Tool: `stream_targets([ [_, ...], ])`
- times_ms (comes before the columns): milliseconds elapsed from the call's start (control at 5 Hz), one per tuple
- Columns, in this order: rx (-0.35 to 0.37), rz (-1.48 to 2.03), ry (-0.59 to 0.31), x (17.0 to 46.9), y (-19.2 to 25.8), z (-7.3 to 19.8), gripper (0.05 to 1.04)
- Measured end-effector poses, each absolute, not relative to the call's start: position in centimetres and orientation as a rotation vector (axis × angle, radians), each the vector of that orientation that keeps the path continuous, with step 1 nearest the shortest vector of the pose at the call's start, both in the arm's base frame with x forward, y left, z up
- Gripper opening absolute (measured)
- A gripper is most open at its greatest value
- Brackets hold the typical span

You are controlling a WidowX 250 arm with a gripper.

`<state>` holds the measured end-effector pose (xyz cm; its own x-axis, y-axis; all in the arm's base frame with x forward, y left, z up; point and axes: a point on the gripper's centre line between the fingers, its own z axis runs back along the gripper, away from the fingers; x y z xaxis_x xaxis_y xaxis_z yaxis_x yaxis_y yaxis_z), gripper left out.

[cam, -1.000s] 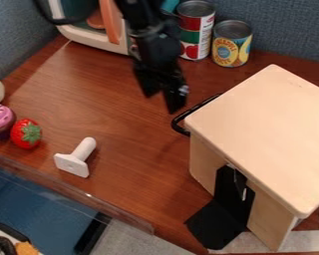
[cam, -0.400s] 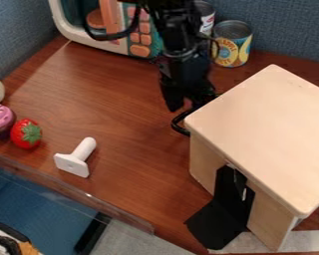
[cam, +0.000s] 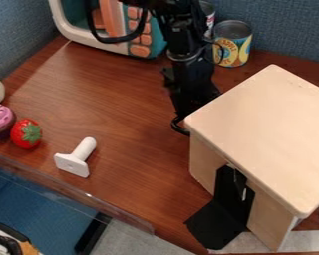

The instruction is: Open the drawer

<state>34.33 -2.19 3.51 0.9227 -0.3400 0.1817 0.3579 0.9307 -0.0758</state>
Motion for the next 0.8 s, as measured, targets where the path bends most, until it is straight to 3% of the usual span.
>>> stream_targets([
  [200,-0.100,-0.368,-0.174,35.0,-1.9,4.1,0.150],
  [800,-0.096,-0.299,-0.165,36.8,4.1,5.6,0.108],
])
